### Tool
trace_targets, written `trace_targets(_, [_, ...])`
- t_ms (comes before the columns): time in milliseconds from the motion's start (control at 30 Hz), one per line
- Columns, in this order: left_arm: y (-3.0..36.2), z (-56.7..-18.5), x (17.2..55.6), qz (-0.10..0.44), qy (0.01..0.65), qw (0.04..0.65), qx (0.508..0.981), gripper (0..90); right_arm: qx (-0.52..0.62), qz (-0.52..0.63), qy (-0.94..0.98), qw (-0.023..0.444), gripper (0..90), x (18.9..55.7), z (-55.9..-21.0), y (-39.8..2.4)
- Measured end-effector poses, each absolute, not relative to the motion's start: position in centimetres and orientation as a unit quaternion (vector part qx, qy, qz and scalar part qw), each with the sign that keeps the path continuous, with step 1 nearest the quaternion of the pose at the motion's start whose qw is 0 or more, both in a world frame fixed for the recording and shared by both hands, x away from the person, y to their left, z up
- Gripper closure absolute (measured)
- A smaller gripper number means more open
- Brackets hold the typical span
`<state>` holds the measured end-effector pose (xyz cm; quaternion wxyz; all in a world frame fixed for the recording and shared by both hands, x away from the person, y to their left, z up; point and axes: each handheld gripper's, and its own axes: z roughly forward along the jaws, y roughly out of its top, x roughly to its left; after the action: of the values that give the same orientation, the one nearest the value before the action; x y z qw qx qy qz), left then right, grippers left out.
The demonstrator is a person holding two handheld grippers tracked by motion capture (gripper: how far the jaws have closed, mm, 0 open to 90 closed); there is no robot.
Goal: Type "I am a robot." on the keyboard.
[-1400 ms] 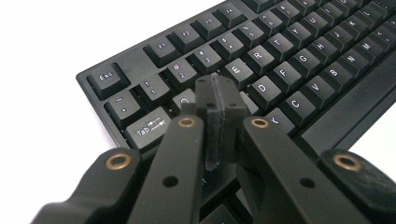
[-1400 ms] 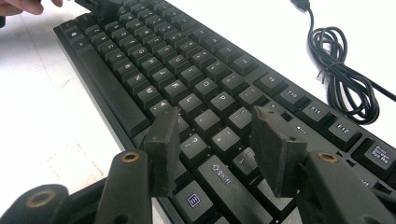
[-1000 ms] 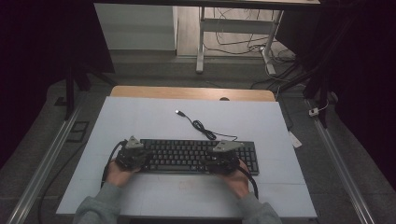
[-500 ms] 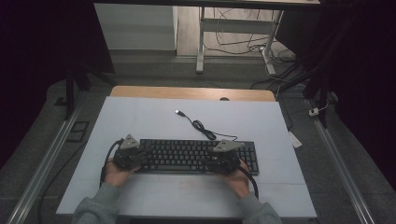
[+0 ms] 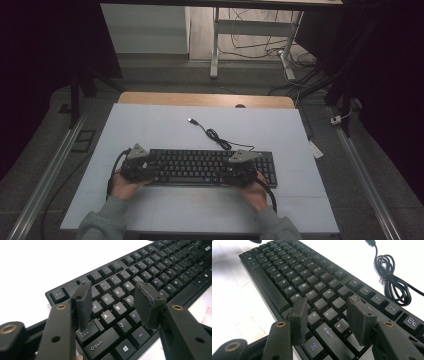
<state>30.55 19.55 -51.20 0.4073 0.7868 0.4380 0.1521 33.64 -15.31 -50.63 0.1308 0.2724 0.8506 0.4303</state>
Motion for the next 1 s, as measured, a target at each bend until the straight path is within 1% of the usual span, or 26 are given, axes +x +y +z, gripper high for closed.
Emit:
trace_targets(300, [18.5, -50.9, 30.2, 0.138, 0.415, 0.410, 0.801, 43.5, 0.272, 0.430, 0.851, 0.131, 51.4, 33.7, -50.6, -15.3])
trace_targets(1000, [15.2, -51.1, 29.3, 0.114, 0.349, 0.395, 0.842, 43.5, 0.272, 0.429, 0.852, 0.130, 51.2, 33.7, -50.7, -15.3])
